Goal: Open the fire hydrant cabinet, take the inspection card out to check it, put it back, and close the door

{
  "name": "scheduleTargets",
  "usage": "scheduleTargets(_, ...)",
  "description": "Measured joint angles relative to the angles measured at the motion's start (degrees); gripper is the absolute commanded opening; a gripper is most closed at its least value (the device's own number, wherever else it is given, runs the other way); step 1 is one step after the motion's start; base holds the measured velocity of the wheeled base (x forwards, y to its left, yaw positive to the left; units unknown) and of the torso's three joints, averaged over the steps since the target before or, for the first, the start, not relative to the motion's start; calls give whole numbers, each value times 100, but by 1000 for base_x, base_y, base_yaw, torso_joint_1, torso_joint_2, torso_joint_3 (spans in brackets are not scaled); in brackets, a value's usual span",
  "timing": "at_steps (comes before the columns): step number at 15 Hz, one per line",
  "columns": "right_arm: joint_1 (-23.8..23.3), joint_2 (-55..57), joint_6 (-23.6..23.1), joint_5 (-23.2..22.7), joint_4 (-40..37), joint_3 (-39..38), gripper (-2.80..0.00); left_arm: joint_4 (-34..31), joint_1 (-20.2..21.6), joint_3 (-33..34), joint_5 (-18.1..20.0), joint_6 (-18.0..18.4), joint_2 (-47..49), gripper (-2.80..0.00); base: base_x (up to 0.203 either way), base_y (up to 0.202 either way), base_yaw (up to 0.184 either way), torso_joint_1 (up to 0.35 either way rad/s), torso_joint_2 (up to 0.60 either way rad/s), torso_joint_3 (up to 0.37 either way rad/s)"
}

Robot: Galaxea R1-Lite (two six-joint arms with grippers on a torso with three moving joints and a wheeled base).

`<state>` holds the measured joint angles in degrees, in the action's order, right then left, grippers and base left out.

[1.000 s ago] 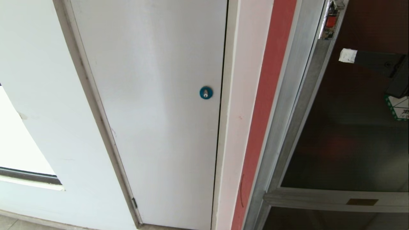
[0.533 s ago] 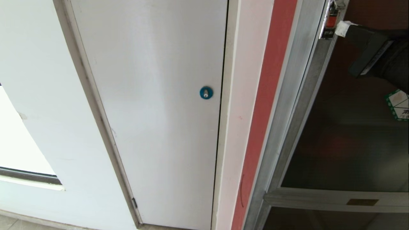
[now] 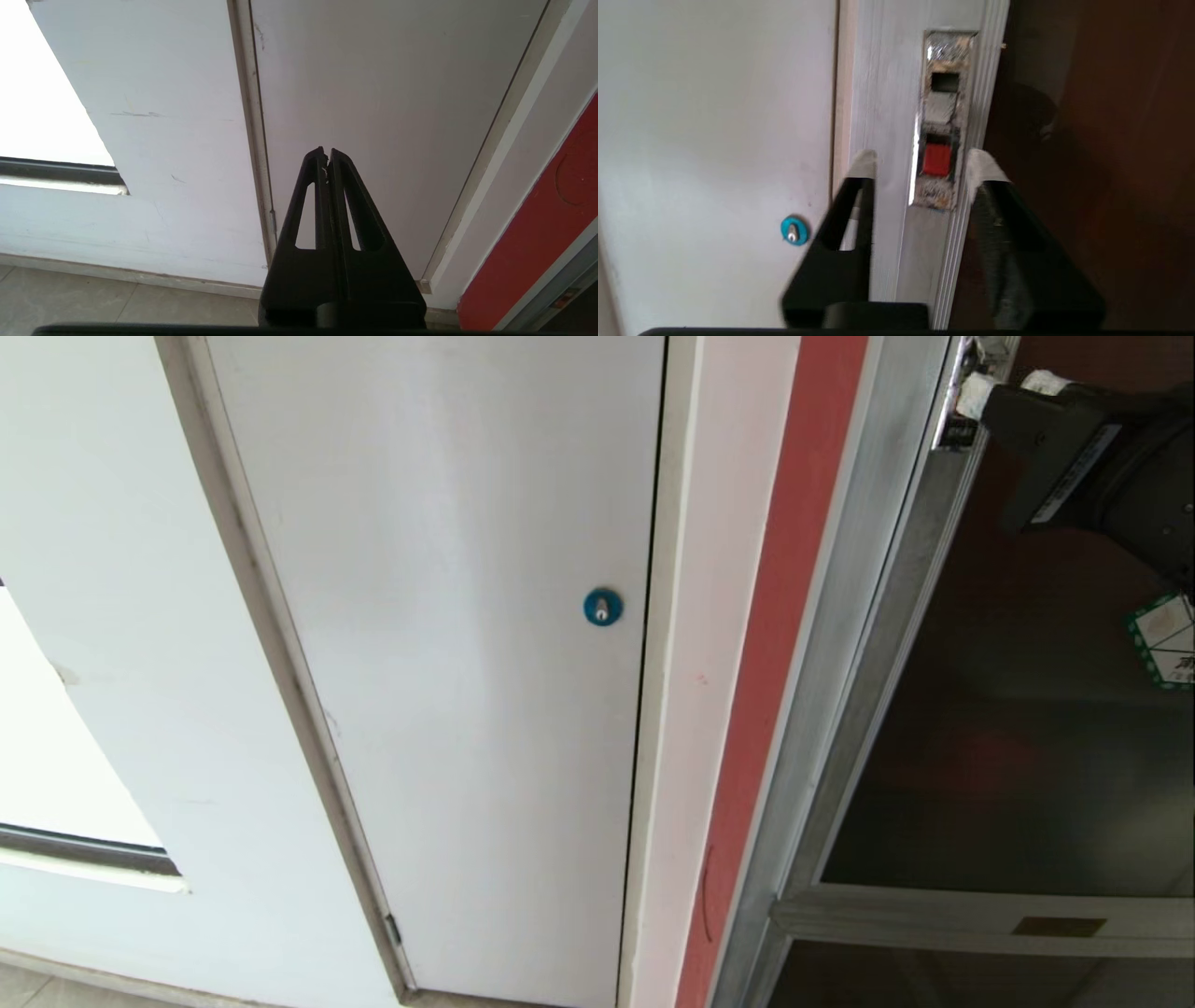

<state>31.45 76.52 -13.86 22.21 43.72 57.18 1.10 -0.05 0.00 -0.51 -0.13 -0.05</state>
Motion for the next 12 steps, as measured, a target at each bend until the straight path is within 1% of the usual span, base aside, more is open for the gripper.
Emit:
scheduleTargets(6, -1, 317, -2, 472, 2, 424, 0, 0, 2, 0, 2, 2, 0, -280, 0, 0, 0, 0, 0, 0)
scheduleTargets(9, -9, 453, 0, 625, 9, 620, 0, 2, 2, 0, 0, 4, 0, -280, 0, 0, 0, 0, 0, 0)
scheduleTargets(12, -37, 550, -1, 665, 7, 730, 0, 0, 0, 0, 0, 2, 0, -280, 0, 0, 0, 0, 0, 0)
